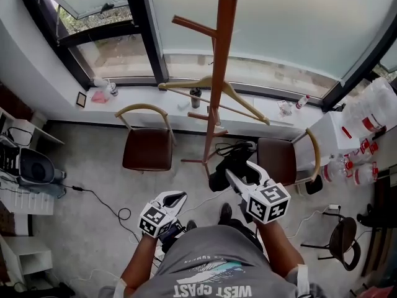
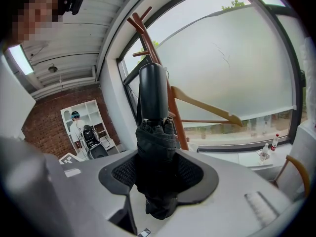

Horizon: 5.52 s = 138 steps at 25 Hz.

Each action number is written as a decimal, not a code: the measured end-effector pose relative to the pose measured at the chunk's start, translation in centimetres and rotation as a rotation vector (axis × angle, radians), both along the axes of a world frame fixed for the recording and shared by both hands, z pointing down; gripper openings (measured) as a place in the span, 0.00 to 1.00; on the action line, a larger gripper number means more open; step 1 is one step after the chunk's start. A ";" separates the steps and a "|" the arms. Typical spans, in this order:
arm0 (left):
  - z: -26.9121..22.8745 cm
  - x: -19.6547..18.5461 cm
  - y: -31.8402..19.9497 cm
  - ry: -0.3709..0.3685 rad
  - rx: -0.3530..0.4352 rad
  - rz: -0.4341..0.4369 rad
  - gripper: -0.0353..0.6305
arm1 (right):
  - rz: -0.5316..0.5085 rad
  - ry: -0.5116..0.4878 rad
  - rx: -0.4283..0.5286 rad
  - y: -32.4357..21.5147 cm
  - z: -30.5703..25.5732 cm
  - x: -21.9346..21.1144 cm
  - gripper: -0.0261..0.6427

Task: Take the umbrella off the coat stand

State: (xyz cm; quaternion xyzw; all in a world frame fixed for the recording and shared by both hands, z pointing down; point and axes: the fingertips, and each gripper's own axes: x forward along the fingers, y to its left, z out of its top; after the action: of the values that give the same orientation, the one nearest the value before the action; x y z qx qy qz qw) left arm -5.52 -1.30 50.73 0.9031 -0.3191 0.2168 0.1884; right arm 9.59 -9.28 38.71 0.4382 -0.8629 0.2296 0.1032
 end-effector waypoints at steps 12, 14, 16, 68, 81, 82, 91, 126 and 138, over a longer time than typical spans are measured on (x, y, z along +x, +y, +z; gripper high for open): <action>0.5 0.8 -1.4 0.006 -0.008 0.010 0.06 | -0.007 0.018 -0.006 -2.1 0.3 -0.4 0.36; 0.6 0.8 -1.3 0.005 -0.010 0.009 0.06 | -0.007 0.020 -0.005 -2.1 0.3 -0.5 0.36; 0.7 0.6 -1.3 0.005 -0.011 0.007 0.06 | -0.005 0.018 -0.009 -2.2 0.4 -0.5 0.36; 3.2 3.6 2.7 -0.017 -0.070 0.014 0.06 | 0.200 -0.080 -0.168 -0.3 7.0 7.5 0.36; 3.4 5.3 4.7 -0.021 -0.080 0.047 0.06 | 0.205 -0.106 -0.191 1.7 8.3 8.5 0.36; 3.5 5.4 4.8 -0.022 -0.082 0.050 0.06 | 0.208 -0.106 -0.191 1.7 8.3 8.7 0.36; 2.8 6.3 2.2 -0.017 -0.066 0.068 0.06 | 0.255 -0.060 -0.158 -0.5 8.6 11.9 0.36; 4.9 1.8 1.8 -0.068 -0.167 -0.069 0.06 | 0.122 0.059 -0.386 -14.7 26.2 6.3 0.36; 4.7 -0.3 1.7 -0.085 -0.171 -0.154 0.06 | 0.112 0.096 -0.533 -15.7 33.0 6.0 0.36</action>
State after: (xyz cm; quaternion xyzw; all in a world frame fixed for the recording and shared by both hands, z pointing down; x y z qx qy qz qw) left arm -5.85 0.43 55.46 0.8465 -0.3758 0.2663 0.2670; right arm 15.64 -24.98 71.71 0.4530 -0.7406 0.4330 0.2427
